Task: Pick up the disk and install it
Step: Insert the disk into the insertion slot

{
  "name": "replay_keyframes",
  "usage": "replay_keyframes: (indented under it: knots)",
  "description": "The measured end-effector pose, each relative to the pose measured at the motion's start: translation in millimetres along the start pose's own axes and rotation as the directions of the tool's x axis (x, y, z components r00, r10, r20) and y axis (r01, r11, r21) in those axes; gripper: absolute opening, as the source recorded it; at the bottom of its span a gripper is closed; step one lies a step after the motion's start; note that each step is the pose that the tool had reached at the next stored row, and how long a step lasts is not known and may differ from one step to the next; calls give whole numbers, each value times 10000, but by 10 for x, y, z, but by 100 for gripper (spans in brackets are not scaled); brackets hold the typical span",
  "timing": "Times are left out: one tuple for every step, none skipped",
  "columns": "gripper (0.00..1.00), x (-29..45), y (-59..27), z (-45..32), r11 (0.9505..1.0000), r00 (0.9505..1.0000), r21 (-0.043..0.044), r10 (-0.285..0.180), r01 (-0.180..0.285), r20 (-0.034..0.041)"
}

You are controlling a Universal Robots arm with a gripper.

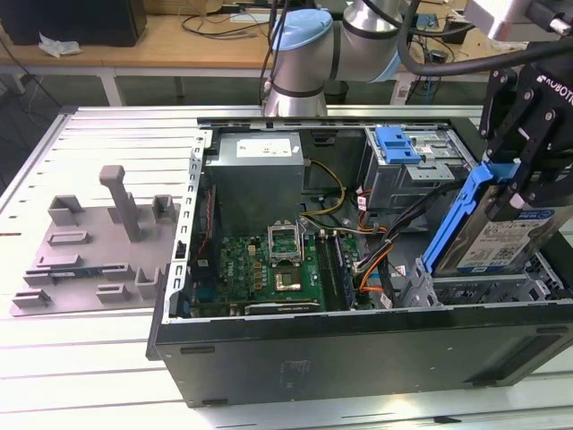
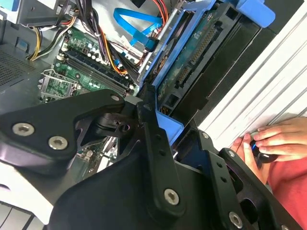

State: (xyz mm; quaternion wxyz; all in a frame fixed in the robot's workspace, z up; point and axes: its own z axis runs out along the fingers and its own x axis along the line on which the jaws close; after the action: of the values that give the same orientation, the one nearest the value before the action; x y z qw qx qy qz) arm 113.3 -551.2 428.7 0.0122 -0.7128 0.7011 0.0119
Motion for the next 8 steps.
replay_keyframes:
  knots:
    - [37, 0, 0, 9, 10000, 10000, 0, 0, 0, 1]
    - [37, 1, 0, 22, 10000, 10000, 1, 0, 0, 1]
    - [37, 1, 0, 34, 10000, 10000, 1, -1, 1, 1]
    - [37, 2, 0, 43, 10000, 10000, 2, 0, 0, 0]
    - [37, 2, 0, 56, 10000, 10000, 3, -1, 1, 0]
    - [37, 3, 0, 67, 10000, 10000, 4, 0, 0, 1]
    - [37, 3, 0, 78, 10000, 10000, 4, -1, 1, 0]
    - [37, 3, 0, 88, 10000, 10000, 5, -1, 1, 0]
